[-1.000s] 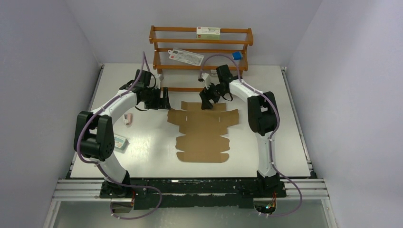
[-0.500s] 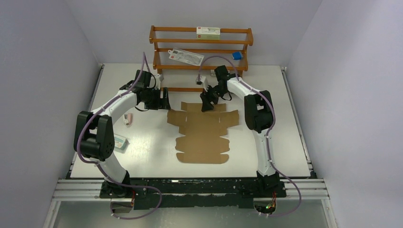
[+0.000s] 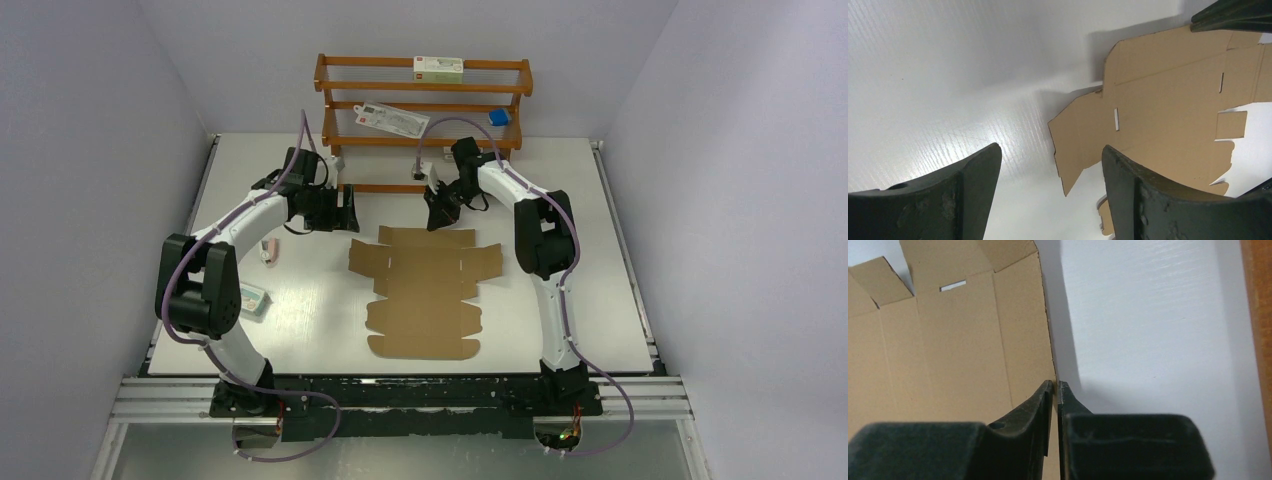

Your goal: Fold the paper box

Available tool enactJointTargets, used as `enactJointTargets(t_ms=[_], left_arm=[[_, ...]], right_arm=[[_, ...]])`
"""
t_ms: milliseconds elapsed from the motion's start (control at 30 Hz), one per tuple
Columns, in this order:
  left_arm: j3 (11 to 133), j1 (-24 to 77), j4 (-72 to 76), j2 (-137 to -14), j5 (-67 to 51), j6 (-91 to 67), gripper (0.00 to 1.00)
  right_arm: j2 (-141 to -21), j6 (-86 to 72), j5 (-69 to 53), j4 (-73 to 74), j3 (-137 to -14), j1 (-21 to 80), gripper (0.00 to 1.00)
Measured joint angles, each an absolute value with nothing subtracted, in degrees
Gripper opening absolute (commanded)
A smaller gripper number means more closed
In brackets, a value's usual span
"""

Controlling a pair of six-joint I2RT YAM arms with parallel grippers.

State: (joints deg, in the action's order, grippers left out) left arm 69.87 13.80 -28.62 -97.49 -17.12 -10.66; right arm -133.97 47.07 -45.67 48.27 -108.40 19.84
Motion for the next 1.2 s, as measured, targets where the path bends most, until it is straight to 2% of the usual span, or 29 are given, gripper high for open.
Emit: enactJointTargets(t_ms=[133, 300, 367, 567, 733, 967, 1200], left_arm=[[69.3, 13.8, -28.6, -97.0, -17.2, -10.7, 0.78], [68.2, 13.8, -28.6, -95.1, -17.7, -10.7, 0.79], [67.8, 13.8, -28.6, -94.0, -17.9, -10.7, 0.79], [65.1, 13.8, -28.4, -90.5, -18.3, -10.7, 0.80], [62.4, 13.8, -28.6, -88.8, -18.2, -10.5, 0.80], [62.2, 13.8, -28.6, -88.8, -18.2, -9.8, 0.79], [62.2, 13.8, -28.6, -89.1, -18.1, -9.6, 0.79]], right_arm=[[-132.0, 47.6, -45.6, 48.3, -105.5, 20.3, 0.05], [-128.6, 48.1, -45.7, 48.4, -102.3, 20.9, 0.05], [-127.6, 48.1, -45.8, 48.6, -101.8, 21.1, 0.19], [-126.8, 47.9, -45.7, 49.0, -101.6, 21.6, 0.46], [-127.4, 47.8, -45.7, 50.8, -102.8, 21.5, 0.58], [-133.1, 47.9, -46.1, 52.8, -107.6, 21.1, 0.60], [-136.7, 49.2, -48.3, 55.8, -110.7, 20.7, 0.49]])
